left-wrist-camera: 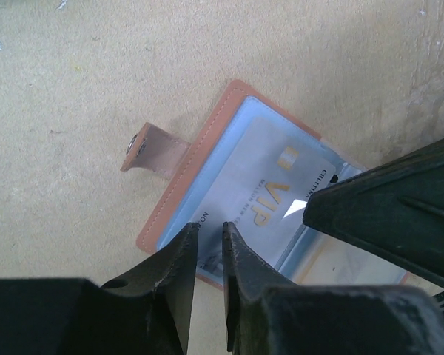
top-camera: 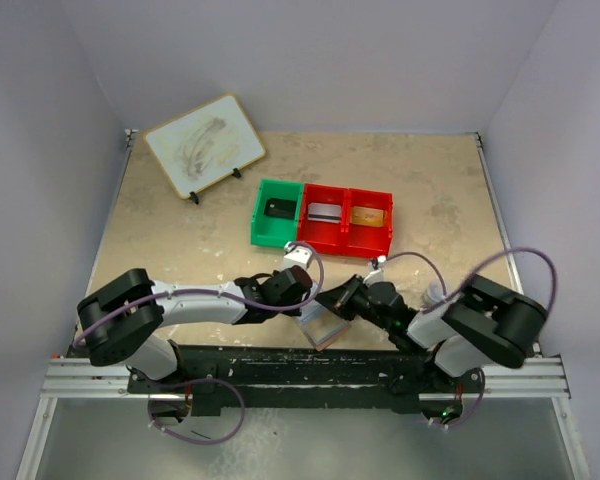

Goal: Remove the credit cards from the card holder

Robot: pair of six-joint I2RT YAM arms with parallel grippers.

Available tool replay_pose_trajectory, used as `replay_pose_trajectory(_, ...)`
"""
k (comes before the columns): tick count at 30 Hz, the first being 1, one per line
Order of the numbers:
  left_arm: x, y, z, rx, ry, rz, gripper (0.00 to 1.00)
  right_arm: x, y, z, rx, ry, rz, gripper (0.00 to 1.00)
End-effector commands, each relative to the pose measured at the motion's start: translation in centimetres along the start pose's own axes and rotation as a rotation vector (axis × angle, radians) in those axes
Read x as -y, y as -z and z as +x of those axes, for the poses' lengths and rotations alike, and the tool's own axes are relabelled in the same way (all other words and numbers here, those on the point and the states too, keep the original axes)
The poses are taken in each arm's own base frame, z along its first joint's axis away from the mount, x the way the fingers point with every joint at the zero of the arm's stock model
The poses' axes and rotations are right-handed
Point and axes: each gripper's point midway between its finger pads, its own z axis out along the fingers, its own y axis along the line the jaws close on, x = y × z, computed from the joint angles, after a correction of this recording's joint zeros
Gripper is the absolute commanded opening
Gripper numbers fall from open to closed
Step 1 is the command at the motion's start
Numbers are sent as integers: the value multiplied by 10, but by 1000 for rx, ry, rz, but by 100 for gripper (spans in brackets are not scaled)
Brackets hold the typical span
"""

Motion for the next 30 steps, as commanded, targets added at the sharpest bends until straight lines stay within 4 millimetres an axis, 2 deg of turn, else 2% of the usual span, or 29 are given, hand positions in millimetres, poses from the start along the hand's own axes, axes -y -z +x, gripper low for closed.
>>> replay_pose_trajectory(1,6,12,-25,71,42,12,17,23,6,-15,66,99,184,5)
replay_pose_trajectory(3,6,14,-28,84,45,12,17,15,13,-21,96,110,168,9)
replay_pose_trajectory(7,4,20,-37,115,50,6,20,8,24,-26,110,156,174,30)
replay_pose_trajectory(10,3,24,-45,145,51,1,23,-5,34,-32,147,173,119,42)
replay_pose_trajectory(11,2,26,-48,154,51,-5,23,-9,38,-35,162,145,104,42)
replay_pose_trajectory(13,1,28,-53,166,45,-17,23,-15,46,-33,156,81,60,35)
replay_pose_trajectory(14,0,28,-54,170,42,-22,24,-20,50,-33,161,34,22,48)
replay_pose_trajectory(15,-1,28,-56,175,40,-27,24,-27,55,-33,165,-14,-44,55)
replay_pose_trajectory(16,-2,28,-56,175,37,-32,24,-27,61,-31,158,-52,-102,55)
replay_pose_trajectory(18,-3,27,-57,178,36,-39,24,-47,66,-39,199,0,-154,49)
replay_pose_trajectory(21,-4,26,-60,183,40,-37,24,-47,64,-36,177,9,-91,44)
replay_pose_trajectory(26,2,21,-63,175,17,-12,24,-42,45,-25,115,17,-27,39)
replay_pose_trajectory(30,-1,19,-65,169,16,-25,24,-41,27,-14,75,45,11,38)
